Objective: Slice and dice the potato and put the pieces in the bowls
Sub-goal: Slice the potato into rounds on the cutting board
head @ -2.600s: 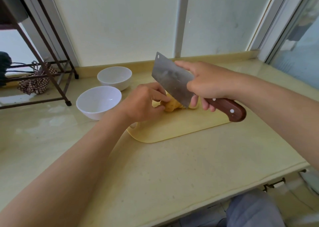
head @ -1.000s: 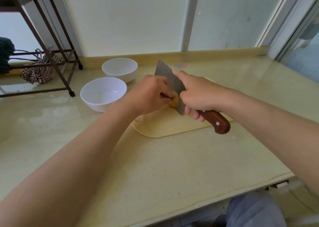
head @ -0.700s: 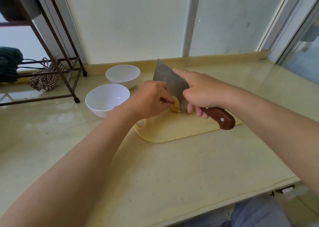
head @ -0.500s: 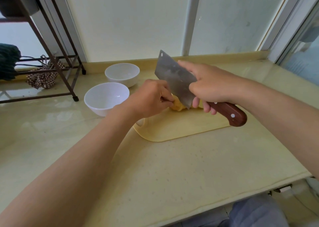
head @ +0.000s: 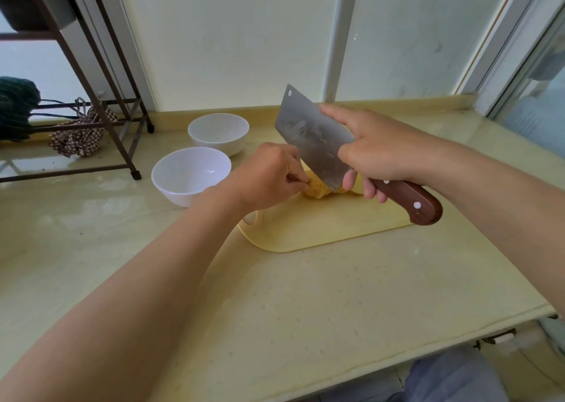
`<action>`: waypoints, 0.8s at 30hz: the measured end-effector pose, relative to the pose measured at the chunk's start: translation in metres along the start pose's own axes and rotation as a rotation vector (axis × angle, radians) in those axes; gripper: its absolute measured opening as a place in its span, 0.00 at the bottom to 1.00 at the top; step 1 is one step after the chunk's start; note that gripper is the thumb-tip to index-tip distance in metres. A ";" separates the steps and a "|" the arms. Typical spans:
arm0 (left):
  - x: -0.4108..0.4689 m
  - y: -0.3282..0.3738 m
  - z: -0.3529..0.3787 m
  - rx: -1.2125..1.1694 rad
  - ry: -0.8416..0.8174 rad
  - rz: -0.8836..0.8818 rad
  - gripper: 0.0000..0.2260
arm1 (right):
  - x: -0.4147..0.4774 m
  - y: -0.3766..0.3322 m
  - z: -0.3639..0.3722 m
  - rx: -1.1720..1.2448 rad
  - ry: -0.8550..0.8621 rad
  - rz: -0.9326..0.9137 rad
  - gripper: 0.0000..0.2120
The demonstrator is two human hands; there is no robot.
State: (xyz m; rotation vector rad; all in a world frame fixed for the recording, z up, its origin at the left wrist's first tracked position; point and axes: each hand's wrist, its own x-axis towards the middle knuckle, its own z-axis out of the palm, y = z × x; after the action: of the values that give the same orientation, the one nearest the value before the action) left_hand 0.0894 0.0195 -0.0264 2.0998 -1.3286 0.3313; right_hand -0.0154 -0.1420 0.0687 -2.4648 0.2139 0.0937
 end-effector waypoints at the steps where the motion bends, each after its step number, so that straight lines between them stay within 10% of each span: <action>1: 0.000 0.000 0.000 0.002 0.000 -0.003 0.02 | 0.000 0.000 0.001 -0.002 -0.004 -0.001 0.42; 24: -0.002 0.002 -0.003 0.001 -0.025 -0.035 0.05 | 0.002 -0.004 0.010 -0.093 -0.056 -0.003 0.42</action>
State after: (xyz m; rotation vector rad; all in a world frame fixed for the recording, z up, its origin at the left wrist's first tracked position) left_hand 0.0871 0.0220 -0.0245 2.1323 -1.3041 0.2921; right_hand -0.0132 -0.1327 0.0628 -2.5507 0.1856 0.1748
